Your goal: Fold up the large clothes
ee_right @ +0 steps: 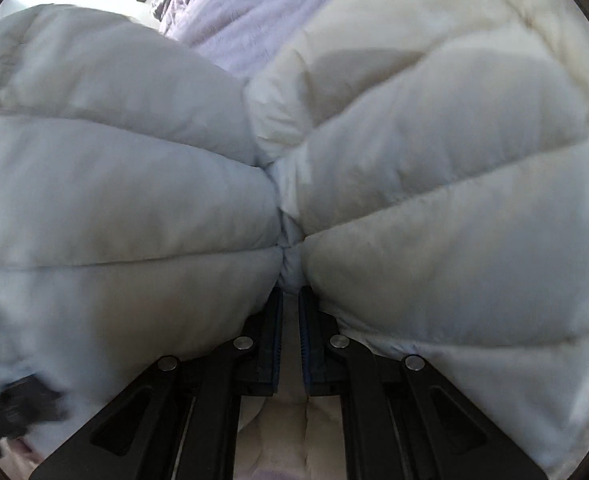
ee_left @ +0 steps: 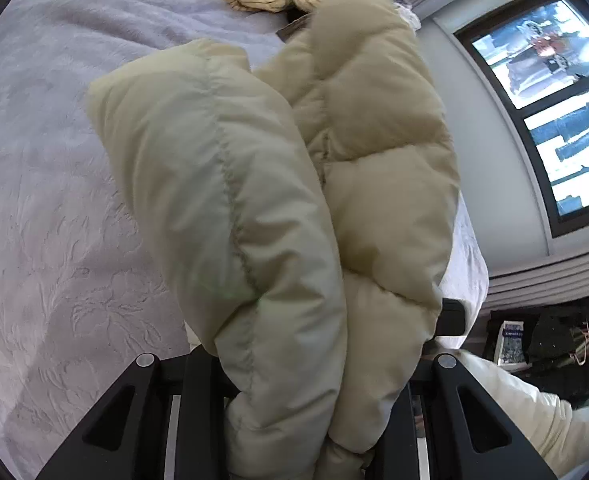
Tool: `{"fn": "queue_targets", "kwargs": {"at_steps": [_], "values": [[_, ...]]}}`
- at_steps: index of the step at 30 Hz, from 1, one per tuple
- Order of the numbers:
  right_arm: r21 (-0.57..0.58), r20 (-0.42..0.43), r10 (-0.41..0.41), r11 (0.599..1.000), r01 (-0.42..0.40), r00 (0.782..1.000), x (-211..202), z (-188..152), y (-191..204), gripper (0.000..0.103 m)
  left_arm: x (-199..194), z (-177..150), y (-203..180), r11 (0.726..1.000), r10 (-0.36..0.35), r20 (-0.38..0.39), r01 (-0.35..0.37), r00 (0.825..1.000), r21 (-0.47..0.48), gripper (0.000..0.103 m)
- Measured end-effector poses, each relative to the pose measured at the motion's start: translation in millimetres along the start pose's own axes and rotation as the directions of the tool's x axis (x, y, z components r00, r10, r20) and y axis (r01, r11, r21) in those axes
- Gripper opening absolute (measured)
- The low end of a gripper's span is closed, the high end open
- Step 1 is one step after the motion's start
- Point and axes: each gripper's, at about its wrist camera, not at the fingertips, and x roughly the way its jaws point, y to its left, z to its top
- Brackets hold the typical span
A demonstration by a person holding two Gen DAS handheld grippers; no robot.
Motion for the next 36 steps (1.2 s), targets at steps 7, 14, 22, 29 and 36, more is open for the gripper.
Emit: {"fn": "queue_targets", "kwargs": {"at_steps": [7, 14, 22, 29, 36], "values": [[-0.061, 0.19, -0.175, 0.98, 0.19, 0.966, -125.5, -28.8, -12.7, 0.01, 6.7, 4.0, -6.3, 0.999, 0.049, -0.024, -0.049, 0.999, -0.001, 0.03], [0.042, 0.156, -0.225, 0.974, 0.221, 0.962, -135.7, -52.0, -82.1, 0.01, 27.3, 13.2, -50.4, 0.99, 0.129, -0.056, -0.126, 0.99, 0.058, 0.03], [0.102, 0.147, -0.069, 0.993, 0.054, 0.987, -106.0, -47.5, -120.7, 0.009, 74.8, 23.4, -107.4, 0.99, -0.029, -0.112, 0.043, 0.993, 0.131, 0.07], [0.153, 0.159, 0.019, 0.987, -0.044, 0.987, -125.3, -50.5, -149.3, 0.01, 112.2, 23.4, -128.3, 0.968, -0.191, -0.126, 0.208, 0.973, 0.142, 0.071], [0.248, 0.367, 0.027, 0.96, -0.126, 0.93, -212.0, -69.6, -185.8, 0.066, 131.7, 21.9, -135.8, 0.965, -0.167, -0.122, 0.188, 0.978, 0.185, 0.071]]}}
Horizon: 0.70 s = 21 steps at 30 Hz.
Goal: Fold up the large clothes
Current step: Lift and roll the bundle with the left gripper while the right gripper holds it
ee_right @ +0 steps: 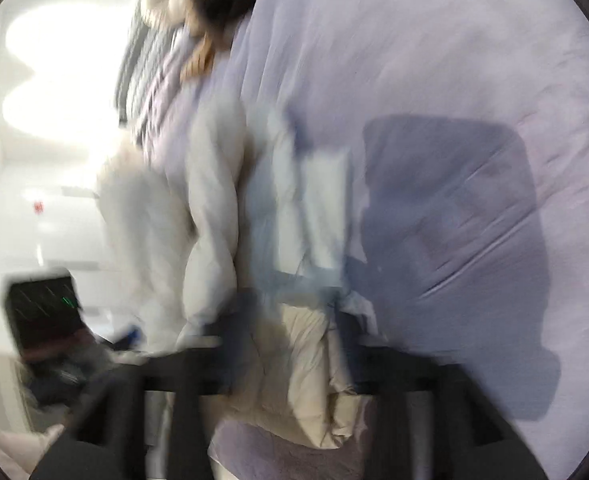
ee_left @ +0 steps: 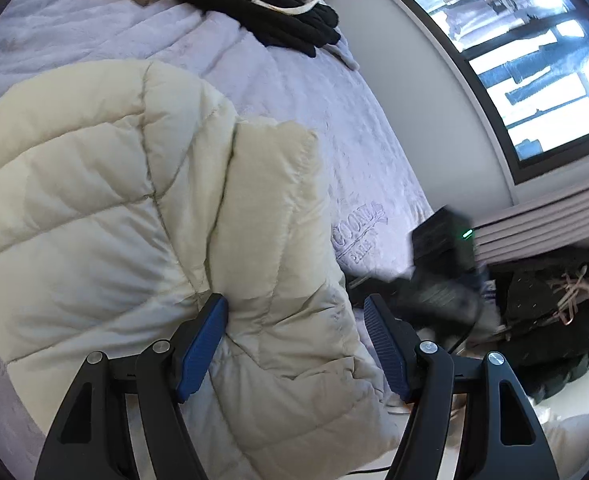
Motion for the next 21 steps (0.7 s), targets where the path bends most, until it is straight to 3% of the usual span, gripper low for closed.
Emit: {"fn": "queue_targets", "kwargs": {"at_steps": [5, 9, 12, 16, 19, 21], "values": [[0.004, 0.059, 0.176, 0.984, -0.177, 0.983, -35.2, 22.8, 5.4, 0.067, 15.3, -3.4, -16.8, 0.993, 0.069, 0.003, -0.069, 0.998, 0.1, 0.071], [-0.086, -0.013, 0.186, 0.979, -0.186, 0.983, -27.0, 32.4, 36.7, 0.065, 28.3, -14.1, -30.3, 0.958, 0.164, 0.03, -0.167, 0.986, 0.233, 0.071], [-0.135, -0.089, 0.149, 0.978, -0.16, 0.985, -7.5, 35.6, 52.1, 0.055, 35.1, -19.4, -37.9, 0.941, 0.187, 0.038, -0.19, 0.982, 0.281, 0.071], [-0.165, -0.172, 0.043, 0.984, -0.072, 0.984, 35.9, 47.5, 58.0, 0.013, 32.9, -18.6, -35.9, 0.943, 0.197, 0.041, -0.201, 0.979, 0.266, 0.071], [-0.173, -0.167, -0.06, 0.984, 0.031, 0.984, 49.5, 52.5, 44.5, 0.009, 14.5, -16.0, -29.5, 0.958, 0.182, 0.053, -0.189, 0.982, 0.217, 0.071], [-0.15, -0.17, -0.075, 0.987, 0.049, 0.983, 53.0, 51.4, 33.0, 0.009, -10.4, -15.5, -16.3, 0.972, 0.166, 0.076, -0.177, 0.983, 0.158, 0.071]]}}
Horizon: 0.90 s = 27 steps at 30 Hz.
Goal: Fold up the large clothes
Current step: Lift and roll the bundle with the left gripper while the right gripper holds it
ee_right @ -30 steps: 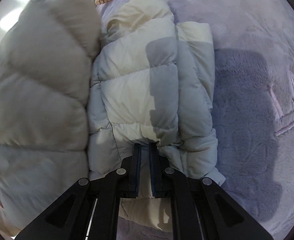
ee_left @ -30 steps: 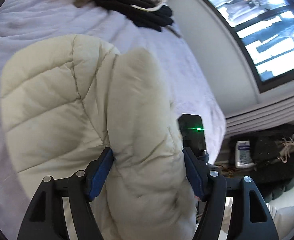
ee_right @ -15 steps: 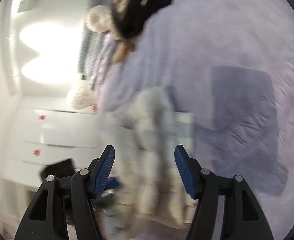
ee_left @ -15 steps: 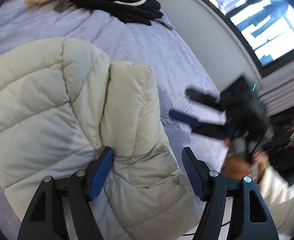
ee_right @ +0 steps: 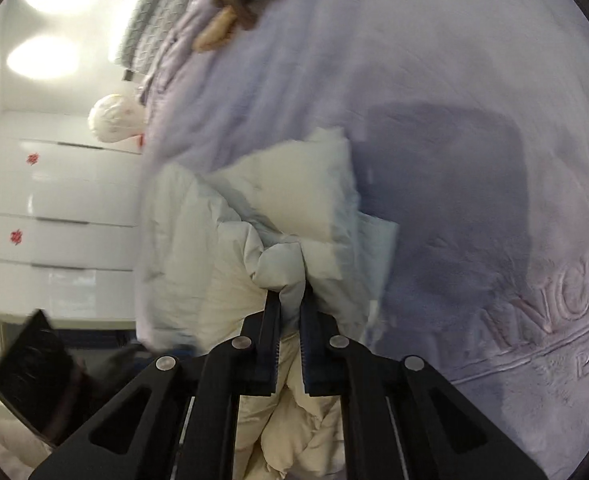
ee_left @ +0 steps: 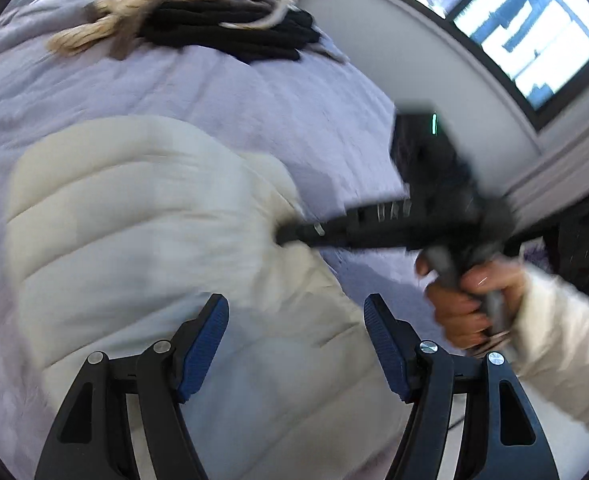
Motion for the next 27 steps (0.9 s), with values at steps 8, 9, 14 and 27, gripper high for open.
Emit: {"fn": "queue_targets", "kwargs": {"at_steps": [8, 9, 14, 27], "values": [[0.029, -0.001, 0.019, 0.999, -0.019, 1.0, 29.9, 2.9, -23.9, 0.009, -58.0, -17.4, 124.9, 0.891, -0.107, 0.089, 0.135, 0.99, -0.433, 0.08], [0.023, -0.002, 0.014, 1.0, -0.014, 1.0, 34.7, 4.9, -24.2, 0.009, -57.8, -21.4, 140.2, 0.866, -0.122, 0.099, 0.154, 0.988, -0.476, 0.08], [0.022, -0.004, 0.017, 1.0, -0.016, 1.0, 27.3, 0.0, -22.2, 0.009, -32.9, -41.1, 189.8, 0.756, -0.267, 0.108, 0.278, 0.957, -0.593, 0.08], [0.019, -0.02, -0.002, 1.0, 0.002, 1.0, 38.9, 6.1, -16.9, 0.009, 18.7, -22.1, 163.3, 0.817, -0.295, 0.024, 0.265, 0.955, -0.512, 0.088]]}}
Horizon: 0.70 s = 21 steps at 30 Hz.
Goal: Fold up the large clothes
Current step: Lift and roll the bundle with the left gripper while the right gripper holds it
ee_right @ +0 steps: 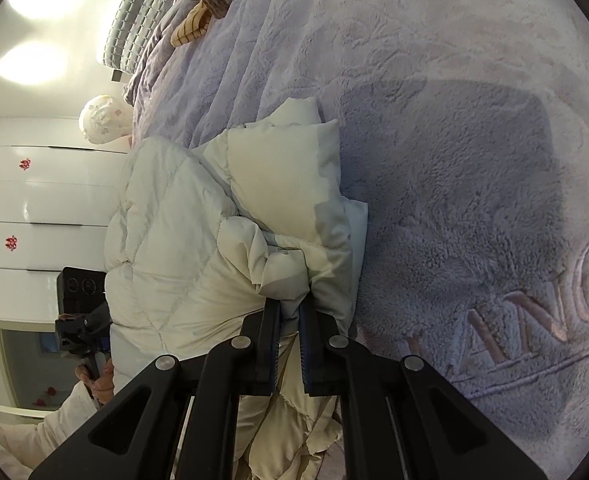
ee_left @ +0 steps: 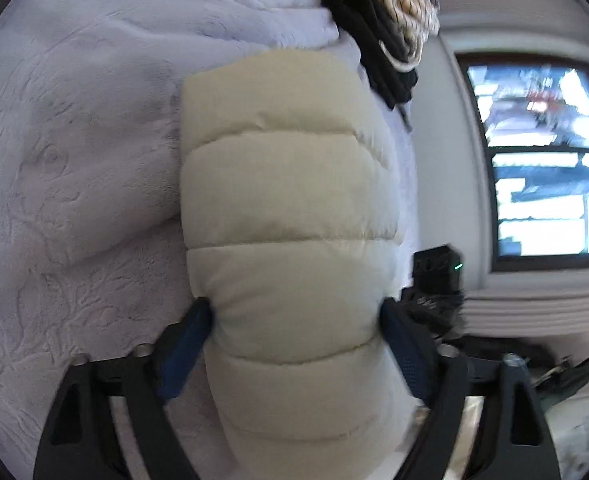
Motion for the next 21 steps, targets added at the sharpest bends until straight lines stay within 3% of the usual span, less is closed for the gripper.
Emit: {"fn": "queue_targets", "kwargs": {"at_steps": [2, 6, 10, 11, 12, 13, 14, 17, 21], "values": [[0.003, 0.001, -0.001, 1.0, 0.001, 1.0, 2.9, 0.8, 1.1, 0.009, 13.0, -1.7, -13.3, 0.995, 0.084, -0.013, -0.083, 0.996, 0.058, 0.091], [-0.003, 0.003, -0.028, 1.0, 0.028, 1.0, 2.2, -0.3, 8.3, 0.009, 39.3, -8.2, -34.1, 0.963, 0.23, -0.003, -0.227, 0.973, 0.144, 0.097], [-0.038, 0.041, -0.119, 0.992, 0.121, 0.992, -17.6, -1.8, 28.8, 0.011, 42.2, -10.4, -37.9, 0.958, 0.252, 0.014, -0.251, 0.968, 0.139, 0.097], [-0.042, 0.056, -0.124, 0.991, 0.126, 0.991, -24.9, -2.1, 32.3, 0.022, 43.7, -10.6, -39.8, 0.958, 0.253, 0.015, -0.253, 0.967, 0.137, 0.097], [-0.044, 0.07, -0.123, 0.991, 0.126, 0.99, -32.3, -2.6, 35.2, 0.06, 44.6, -10.8, -40.5, 0.958, 0.253, 0.013, -0.253, 0.967, 0.135, 0.097], [-0.046, 0.087, -0.113, 0.992, 0.117, 0.99, -42.4, -2.1, 37.9, 0.086, 44.4, -10.7, -40.2, 0.958, 0.253, 0.013, -0.252, 0.967, 0.133, 0.097], [-0.046, 0.097, -0.105, 0.993, 0.11, 0.99, -48.0, -1.8, 38.7, 0.101, 44.8, -10.8, -40.2, 0.959, 0.253, 0.013, -0.252, 0.967, 0.132, 0.097], [-0.053, 0.074, -0.063, 0.996, 0.067, 0.995, -54.1, 1.6, 38.5, 0.103, 47.3, -10.4, -41.9, 0.958, 0.256, 0.015, -0.256, 0.967, 0.132, 0.097], [-0.038, -0.033, -0.001, 0.999, 0.0, 0.999, -30.2, 6.0, 30.7, 0.103, 41.6, -12.9, -36.1, 0.96, 0.249, 0.012, -0.248, 0.969, 0.129, 0.097]]}}
